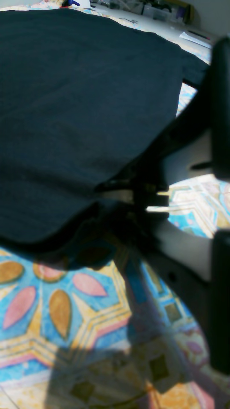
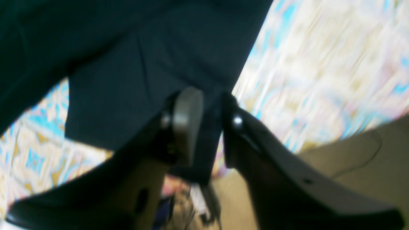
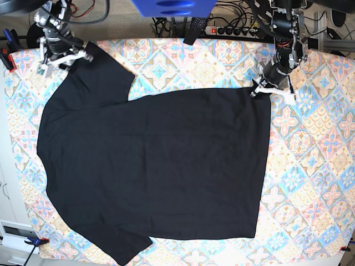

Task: Fold the T-shirt properly
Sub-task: 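Move both grippers down to the black T-shirt's shoulder corners and grasp, then pull both held shoulder corners away from the hem to straighten the shirt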

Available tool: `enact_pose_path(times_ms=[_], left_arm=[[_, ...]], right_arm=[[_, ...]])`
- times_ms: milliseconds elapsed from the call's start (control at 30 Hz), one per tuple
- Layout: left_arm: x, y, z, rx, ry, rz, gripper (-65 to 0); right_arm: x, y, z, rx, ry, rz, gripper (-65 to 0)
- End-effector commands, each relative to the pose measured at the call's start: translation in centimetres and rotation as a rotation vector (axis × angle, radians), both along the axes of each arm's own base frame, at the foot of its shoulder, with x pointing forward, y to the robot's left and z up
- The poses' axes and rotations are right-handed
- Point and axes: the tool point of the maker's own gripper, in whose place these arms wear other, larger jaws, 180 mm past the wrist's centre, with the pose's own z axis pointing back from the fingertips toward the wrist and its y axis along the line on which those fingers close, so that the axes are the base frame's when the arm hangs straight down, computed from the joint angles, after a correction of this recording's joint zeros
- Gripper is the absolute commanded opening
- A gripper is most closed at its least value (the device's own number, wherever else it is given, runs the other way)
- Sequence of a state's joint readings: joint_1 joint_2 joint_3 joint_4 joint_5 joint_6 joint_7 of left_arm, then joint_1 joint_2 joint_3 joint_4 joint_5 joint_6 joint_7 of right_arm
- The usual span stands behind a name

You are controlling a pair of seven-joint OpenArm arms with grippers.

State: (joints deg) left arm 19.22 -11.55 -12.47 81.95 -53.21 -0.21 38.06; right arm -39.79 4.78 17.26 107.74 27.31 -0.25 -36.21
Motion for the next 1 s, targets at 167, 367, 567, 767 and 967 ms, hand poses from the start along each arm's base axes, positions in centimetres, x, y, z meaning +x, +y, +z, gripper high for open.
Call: enact_pose_path(times_ms=[167,367,567,767,967], left_arm=[[-0.9,0.0,-0.2,0.002,0.025,-0.011,-65.0],[-0.9,0.2,-0.2,0.004,0.025,-0.011,-65.0],[-1.0,0.2,-0.3,0.005,0.027,-0.011,-65.0],[-1.0,0.2,-0.3,0.004,0.026,-0.011,-65.0],[-1.0,0.1,-0.3,0.005,0.027,-0.013,-65.0]], right_arm=[[1.7,-0.1,0.5,0.008,-0.010,0.014,-33.9],[0.1,0.2,-1.8,0.065,0.076,-0.009,-28.6],[-0.6,1.2,-4.5,0.222,0.098,-0.094,-25.8],[-3.0,1.6,-7.1,0.295,0.172,-0.157,-25.8],[-3.0,2.1,-7.3,0.328,0.170,-0.166,-26.0]])
